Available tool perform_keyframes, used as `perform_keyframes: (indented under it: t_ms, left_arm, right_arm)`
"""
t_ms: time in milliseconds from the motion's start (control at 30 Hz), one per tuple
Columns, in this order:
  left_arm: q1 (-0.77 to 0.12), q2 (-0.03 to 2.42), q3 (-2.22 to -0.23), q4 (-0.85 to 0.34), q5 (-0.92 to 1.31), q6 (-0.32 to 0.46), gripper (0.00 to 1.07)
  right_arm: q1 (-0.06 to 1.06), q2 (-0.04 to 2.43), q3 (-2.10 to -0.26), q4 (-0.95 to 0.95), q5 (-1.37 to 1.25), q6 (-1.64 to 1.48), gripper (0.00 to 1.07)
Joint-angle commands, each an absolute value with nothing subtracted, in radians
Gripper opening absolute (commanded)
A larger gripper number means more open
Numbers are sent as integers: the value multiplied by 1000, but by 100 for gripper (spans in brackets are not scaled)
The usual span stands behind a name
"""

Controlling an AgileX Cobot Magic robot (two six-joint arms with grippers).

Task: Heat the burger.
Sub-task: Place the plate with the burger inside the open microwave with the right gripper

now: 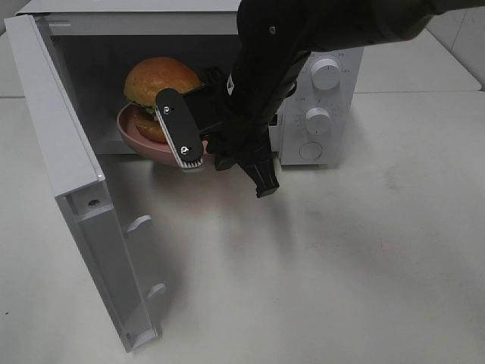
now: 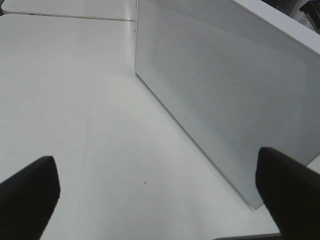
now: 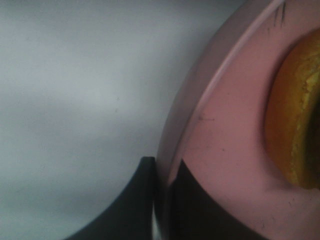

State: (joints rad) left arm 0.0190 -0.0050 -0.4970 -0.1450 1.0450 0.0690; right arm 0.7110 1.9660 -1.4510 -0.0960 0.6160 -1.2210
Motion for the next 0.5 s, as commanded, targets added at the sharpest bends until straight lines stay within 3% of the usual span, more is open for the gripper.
perform_keyframes:
  t_ms: [33,500]
  left_arm:
    - [14,-30,-495,-149,1036,73,100]
    - [14,-30,-495,-149,1036,73,100]
  right_arm:
    - [699,1974,-1501,-121,593,-1190,0]
    - [699,2115,-1704,-127,618,-1107,0]
